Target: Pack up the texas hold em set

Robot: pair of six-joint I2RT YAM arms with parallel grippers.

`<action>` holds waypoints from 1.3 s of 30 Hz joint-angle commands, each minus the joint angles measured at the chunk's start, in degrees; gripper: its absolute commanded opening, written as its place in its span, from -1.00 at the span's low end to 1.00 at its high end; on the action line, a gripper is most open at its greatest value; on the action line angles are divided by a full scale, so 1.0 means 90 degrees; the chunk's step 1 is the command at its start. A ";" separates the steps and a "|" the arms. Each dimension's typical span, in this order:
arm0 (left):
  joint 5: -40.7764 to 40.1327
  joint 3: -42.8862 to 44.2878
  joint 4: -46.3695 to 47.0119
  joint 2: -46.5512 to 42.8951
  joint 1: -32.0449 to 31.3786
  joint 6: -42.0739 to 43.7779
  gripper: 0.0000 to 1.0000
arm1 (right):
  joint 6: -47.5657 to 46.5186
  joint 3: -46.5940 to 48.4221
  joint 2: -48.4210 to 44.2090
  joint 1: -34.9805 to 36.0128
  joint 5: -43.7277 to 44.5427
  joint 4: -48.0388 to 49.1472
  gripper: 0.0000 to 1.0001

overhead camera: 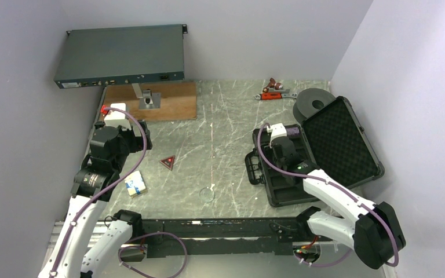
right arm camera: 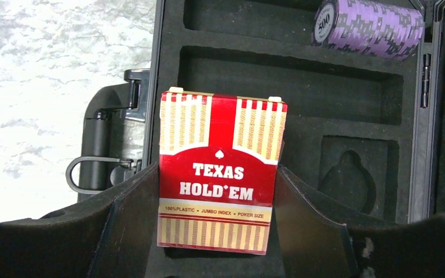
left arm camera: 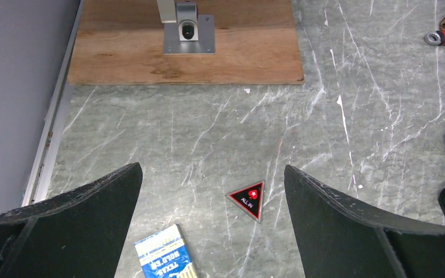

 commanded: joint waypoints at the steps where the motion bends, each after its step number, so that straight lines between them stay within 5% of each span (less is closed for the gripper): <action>1: 0.0108 0.0107 0.0208 -0.0075 0.0023 0.0041 0.98 | 0.0257 0.0423 -0.0469 -0.0028 -0.0164 -0.0318 -0.24; 4: 0.0094 0.0116 0.0214 -0.0067 0.0023 0.0052 0.98 | 0.0298 0.0432 -0.0675 -0.0027 -0.0149 -0.0483 0.25; 7: 0.0078 0.0109 0.0202 -0.0061 0.0023 0.0042 0.98 | 0.0290 0.0328 -0.0714 -0.0031 -0.0008 -0.0454 0.32; 9: 0.0056 0.0107 0.0200 -0.0070 0.0023 0.0042 0.98 | 0.0343 0.0305 -0.0673 -0.0037 -0.0002 -0.0422 0.58; 23: 0.0077 0.0107 0.0214 -0.0044 0.0023 0.0051 0.98 | 0.0637 0.0571 -0.0865 -0.0037 0.0427 -0.0164 0.84; 26: 0.0055 0.0109 0.0187 -0.0032 0.0023 0.0045 0.98 | 0.0863 0.0850 -0.0847 -0.0037 0.0089 -0.0040 0.67; 30: 0.0011 0.0088 0.0205 -0.0073 0.0023 0.0057 0.98 | 0.1416 0.1265 -0.0492 -0.0037 0.0080 -0.0307 -0.01; 33: 0.0000 0.0094 0.0196 -0.0062 0.0023 0.0052 0.98 | 0.1640 0.1446 -0.0208 -0.0037 -0.0292 -0.0553 -0.31; 39: 0.0000 0.0098 0.0203 -0.0044 0.0025 0.0054 0.98 | 0.2143 0.1221 -0.0007 -0.0038 -0.1031 -0.0935 -0.62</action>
